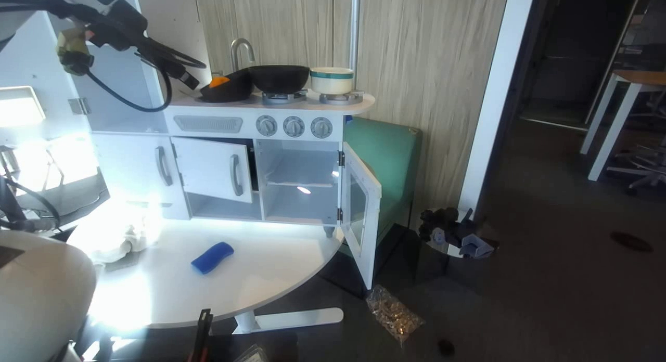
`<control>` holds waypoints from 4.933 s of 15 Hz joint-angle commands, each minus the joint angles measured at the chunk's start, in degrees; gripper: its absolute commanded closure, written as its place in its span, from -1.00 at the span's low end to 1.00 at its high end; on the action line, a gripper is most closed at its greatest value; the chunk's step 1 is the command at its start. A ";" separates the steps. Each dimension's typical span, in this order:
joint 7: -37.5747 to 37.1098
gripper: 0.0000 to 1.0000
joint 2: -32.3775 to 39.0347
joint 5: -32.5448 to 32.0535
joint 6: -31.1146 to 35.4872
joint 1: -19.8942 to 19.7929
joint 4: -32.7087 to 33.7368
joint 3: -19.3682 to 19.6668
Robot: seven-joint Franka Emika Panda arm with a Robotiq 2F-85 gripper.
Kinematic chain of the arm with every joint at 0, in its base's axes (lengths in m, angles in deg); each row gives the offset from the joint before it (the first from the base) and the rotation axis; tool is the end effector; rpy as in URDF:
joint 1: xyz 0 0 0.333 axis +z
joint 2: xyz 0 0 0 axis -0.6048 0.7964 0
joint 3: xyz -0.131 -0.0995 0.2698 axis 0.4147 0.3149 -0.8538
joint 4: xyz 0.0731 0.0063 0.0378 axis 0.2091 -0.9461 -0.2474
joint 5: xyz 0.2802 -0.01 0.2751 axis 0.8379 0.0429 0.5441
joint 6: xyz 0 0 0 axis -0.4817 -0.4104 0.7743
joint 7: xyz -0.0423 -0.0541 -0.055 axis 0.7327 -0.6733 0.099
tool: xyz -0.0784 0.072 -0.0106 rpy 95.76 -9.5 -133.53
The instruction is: Open the bottom right cabinet door, remove the black bowl from the cabinet, put it on the sink and then close the bottom right cabinet door
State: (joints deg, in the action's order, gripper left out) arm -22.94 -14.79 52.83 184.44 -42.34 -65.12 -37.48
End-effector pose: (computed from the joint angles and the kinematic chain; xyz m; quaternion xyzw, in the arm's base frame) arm 0.3542 0.0253 0.5587 0.8303 -0.4053 0.3722 0.0887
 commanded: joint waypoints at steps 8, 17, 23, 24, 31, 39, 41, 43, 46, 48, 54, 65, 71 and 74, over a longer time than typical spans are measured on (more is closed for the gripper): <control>-0.99 -1.00 12.06 6.66 -20.00 -10.99 23.17 0.54; -8.31 -1.00 19.45 7.74 -20.44 -15.19 28.07 11.81; -10.04 -1.00 22.64 5.74 -14.42 -17.72 25.25 18.21; -9.85 -1.00 23.63 4.84 -11.63 -17.99 24.71 18.70; -12.31 -1.00 31.04 -4.74 6.82 -21.65 22.09 20.67; -17.43 -1.00 40.96 -15.04 18.22 -24.32 22.12 27.41; -18.71 -1.00 43.42 -16.73 20.77 -23.90 22.56 28.91; -20.04 -1.00 45.96 -18.67 23.22 -23.46 22.91 30.02; -19.38 -1.00 49.00 -18.09 24.78 -22.67 23.03 31.43; -15.76 -1.00 48.87 -14.51 26.12 -21.96 21.10 31.72; -2.24 -1.00 46.24 4.04 25.69 -19.71 16.42 30.98; 23.07 -1.00 37.47 34.61 10.93 -16.37 14.30 29.36; 22.36 -1.00 39.09 33.76 12.25 -17.28 15.03 28.79; 22.62 -1.00 39.09 33.64 11.48 -17.04 14.65 28.51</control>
State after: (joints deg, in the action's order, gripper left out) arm -0.76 24.27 86.30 196.76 -59.09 -50.18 -8.09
